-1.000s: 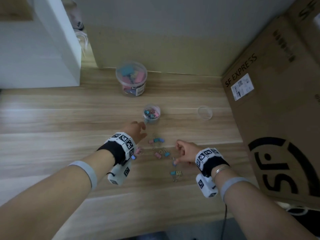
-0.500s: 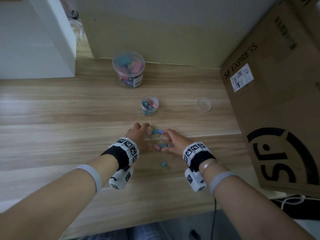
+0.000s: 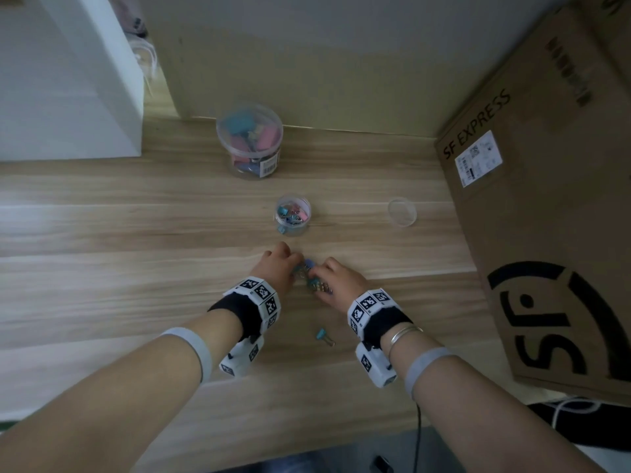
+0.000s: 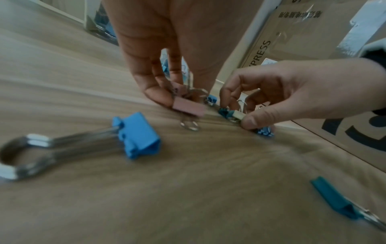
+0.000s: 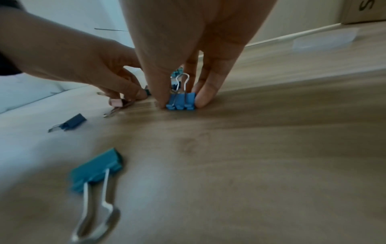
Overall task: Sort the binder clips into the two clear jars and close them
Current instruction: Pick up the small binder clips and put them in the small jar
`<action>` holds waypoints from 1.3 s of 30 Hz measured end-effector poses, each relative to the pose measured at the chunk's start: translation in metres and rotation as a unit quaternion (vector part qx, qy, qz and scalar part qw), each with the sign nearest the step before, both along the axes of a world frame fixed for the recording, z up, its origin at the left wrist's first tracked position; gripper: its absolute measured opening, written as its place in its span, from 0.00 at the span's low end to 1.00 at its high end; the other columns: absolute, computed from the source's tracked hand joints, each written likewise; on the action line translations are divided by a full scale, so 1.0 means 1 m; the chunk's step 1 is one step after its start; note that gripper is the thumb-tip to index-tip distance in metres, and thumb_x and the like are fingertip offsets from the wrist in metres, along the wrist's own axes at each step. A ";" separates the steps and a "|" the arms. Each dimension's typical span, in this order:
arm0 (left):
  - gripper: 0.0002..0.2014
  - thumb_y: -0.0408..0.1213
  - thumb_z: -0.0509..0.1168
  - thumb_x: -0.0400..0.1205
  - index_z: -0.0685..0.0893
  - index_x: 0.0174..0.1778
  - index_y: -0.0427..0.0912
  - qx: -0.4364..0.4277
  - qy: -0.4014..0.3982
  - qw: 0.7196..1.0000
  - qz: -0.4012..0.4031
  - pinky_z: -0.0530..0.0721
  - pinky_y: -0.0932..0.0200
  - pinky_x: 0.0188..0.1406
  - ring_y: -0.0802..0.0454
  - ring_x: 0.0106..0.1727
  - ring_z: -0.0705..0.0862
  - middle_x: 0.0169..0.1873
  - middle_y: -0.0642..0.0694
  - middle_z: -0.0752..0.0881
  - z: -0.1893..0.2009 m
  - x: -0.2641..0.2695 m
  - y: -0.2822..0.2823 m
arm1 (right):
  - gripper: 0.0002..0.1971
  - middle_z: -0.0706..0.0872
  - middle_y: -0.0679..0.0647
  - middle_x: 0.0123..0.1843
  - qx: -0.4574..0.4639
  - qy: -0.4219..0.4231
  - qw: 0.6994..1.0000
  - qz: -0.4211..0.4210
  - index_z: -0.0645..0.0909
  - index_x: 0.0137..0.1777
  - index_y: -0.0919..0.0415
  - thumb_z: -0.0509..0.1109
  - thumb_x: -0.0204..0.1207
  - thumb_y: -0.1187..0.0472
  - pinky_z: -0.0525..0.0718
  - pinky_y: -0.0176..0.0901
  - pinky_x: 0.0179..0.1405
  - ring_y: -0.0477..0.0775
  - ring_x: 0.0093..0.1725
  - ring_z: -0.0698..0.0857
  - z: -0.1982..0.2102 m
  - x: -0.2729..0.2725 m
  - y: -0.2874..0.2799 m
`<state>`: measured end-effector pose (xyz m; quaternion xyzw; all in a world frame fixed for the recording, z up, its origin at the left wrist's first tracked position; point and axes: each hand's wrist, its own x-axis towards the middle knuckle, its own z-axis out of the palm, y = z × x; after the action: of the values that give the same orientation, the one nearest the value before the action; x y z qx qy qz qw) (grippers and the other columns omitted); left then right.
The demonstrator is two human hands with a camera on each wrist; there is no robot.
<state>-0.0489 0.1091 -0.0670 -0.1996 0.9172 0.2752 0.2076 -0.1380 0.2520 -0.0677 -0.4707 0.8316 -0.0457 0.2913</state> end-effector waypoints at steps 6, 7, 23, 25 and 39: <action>0.22 0.30 0.73 0.69 0.79 0.59 0.38 0.042 0.029 0.999 0.014 0.80 0.49 0.61 0.38 0.57 0.80 0.60 0.40 0.75 0.002 -0.001 -0.010 | 0.18 0.79 0.58 0.60 -0.010 0.000 1.000 0.014 0.78 0.65 0.57 0.67 0.75 0.63 0.74 0.43 0.44 0.62 0.53 0.82 0.005 -0.008 -0.010; 0.17 0.28 0.69 0.72 0.80 0.57 0.37 0.054 0.051 0.997 0.025 0.81 0.50 0.59 0.37 0.56 0.82 0.58 0.38 0.76 0.002 0.000 -0.011 | 0.17 0.79 0.58 0.60 -0.013 -0.008 1.000 0.016 0.78 0.64 0.57 0.67 0.74 0.64 0.75 0.43 0.45 0.61 0.53 0.82 0.005 -0.009 -0.012; 0.09 0.31 0.68 0.75 0.85 0.50 0.35 0.075 0.194 0.974 0.091 0.79 0.58 0.52 0.40 0.53 0.85 0.52 0.37 0.88 0.054 -0.031 -0.037 | 0.16 0.82 0.59 0.58 -0.034 -0.040 0.998 -0.037 0.81 0.60 0.59 0.70 0.72 0.64 0.75 0.39 0.48 0.61 0.54 0.82 0.002 -0.015 -0.016; 0.10 0.32 0.67 0.76 0.84 0.50 0.33 0.078 0.208 0.967 0.125 0.79 0.53 0.52 0.37 0.53 0.84 0.52 0.34 0.86 0.057 -0.048 -0.045 | 0.16 0.82 0.60 0.57 -0.034 -0.045 0.998 -0.039 0.82 0.59 0.59 0.71 0.71 0.65 0.77 0.41 0.49 0.61 0.53 0.82 0.003 -0.016 -0.016; 0.45 0.46 0.79 0.62 0.65 0.74 0.53 0.049 0.146 0.977 0.150 0.64 0.41 0.73 0.40 0.75 0.63 0.74 0.46 0.71 0.020 -0.050 -0.063 | 0.13 0.82 0.61 0.50 -0.086 -0.070 0.990 -0.087 0.85 0.53 0.61 0.72 0.68 0.68 0.80 0.45 0.49 0.58 0.46 0.82 0.003 -0.027 -0.013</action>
<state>-0.0994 0.0463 -0.0468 -0.2821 0.8826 0.3742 0.0371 -0.1648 0.2392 -0.0651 -0.4156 0.8400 -0.1745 0.3021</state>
